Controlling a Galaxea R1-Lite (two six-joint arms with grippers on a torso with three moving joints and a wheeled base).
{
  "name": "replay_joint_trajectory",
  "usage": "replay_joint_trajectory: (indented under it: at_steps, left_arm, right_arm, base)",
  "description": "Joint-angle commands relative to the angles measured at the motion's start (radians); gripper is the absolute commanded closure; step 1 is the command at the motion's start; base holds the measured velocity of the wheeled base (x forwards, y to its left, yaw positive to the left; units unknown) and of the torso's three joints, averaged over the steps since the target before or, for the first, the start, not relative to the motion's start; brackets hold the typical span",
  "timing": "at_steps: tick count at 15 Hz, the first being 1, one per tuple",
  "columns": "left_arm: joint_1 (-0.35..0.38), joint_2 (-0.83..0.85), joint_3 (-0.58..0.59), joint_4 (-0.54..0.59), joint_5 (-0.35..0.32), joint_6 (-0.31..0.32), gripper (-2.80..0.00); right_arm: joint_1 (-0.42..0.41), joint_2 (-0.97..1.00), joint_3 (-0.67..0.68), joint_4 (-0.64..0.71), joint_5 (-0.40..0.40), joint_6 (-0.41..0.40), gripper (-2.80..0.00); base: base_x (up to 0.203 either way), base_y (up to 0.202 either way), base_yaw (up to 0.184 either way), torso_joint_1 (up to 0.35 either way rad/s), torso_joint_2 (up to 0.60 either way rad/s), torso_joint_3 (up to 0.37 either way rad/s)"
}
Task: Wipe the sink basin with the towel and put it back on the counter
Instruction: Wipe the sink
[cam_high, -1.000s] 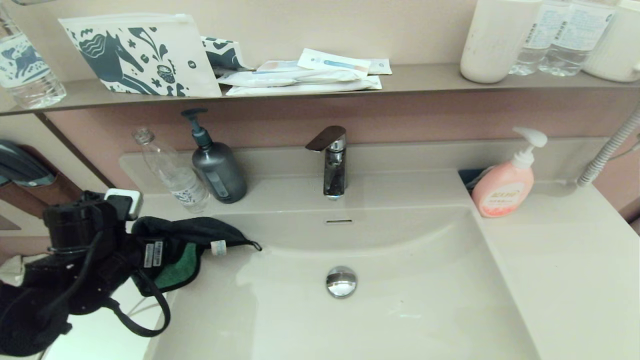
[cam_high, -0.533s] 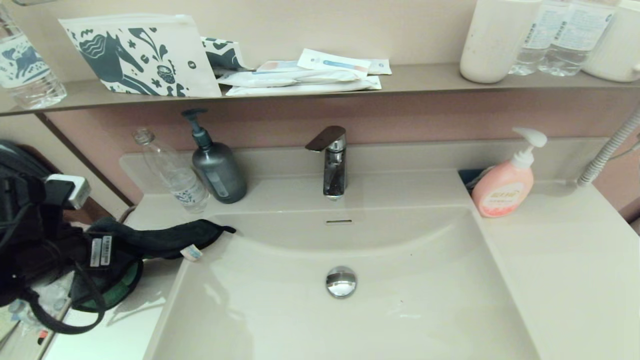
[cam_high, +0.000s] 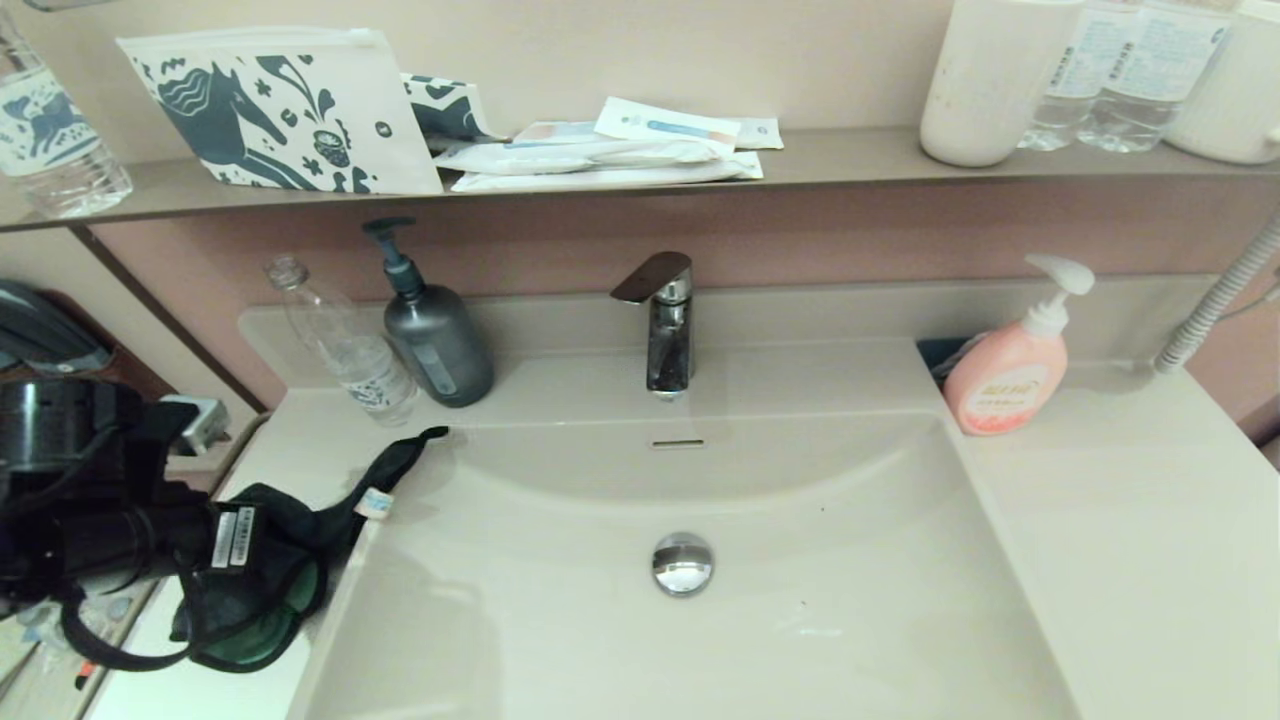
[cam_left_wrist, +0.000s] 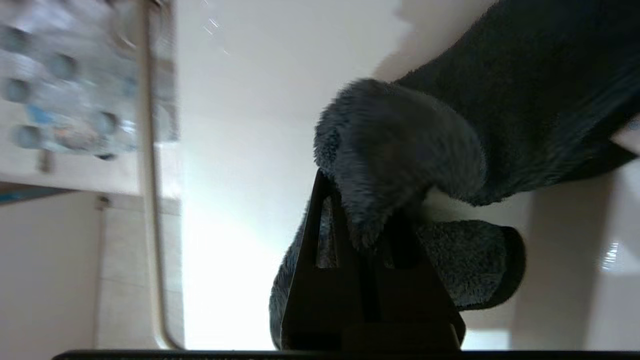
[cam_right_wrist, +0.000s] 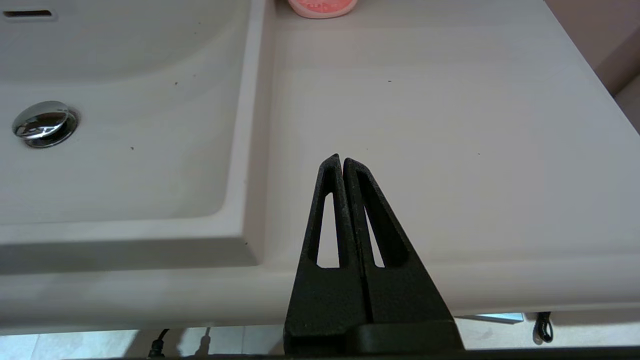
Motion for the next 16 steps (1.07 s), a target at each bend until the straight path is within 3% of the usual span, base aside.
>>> replay_joint_trajectory:
  at_steps: [1,6,10,16]
  left_arm:
    - [0.047,0.085,-0.008,0.0,-0.046,0.004,0.0]
    - [0.068,0.09,0.062,0.007,-0.098,0.006,0.0]
    - [0.073,0.154,0.057,-0.047,-0.26,0.008,0.0]
    - [0.058,0.218,0.0,-0.135,-0.28,0.006,0.0]
  right_arm:
    - [0.001,0.001,0.0,0.0,0.0,0.0,0.0]
    - [0.0,0.001,0.0,0.0,0.0,0.0,0.0]
    - [0.0,0.001,0.0,0.0,0.0,0.0,0.0]
    - [0.002,0.001,0.0,0.0,0.0,0.0,0.0]
  base:
    - [0.0,0.0,0.0,0.0,0.0,0.0]
    - [0.0,0.0,0.0,0.0,0.0,0.0]
    - [0.0,0.0,0.0,0.0,0.0,0.0]
    - [0.0,0.0,0.0,0.0,0.0,0.0]
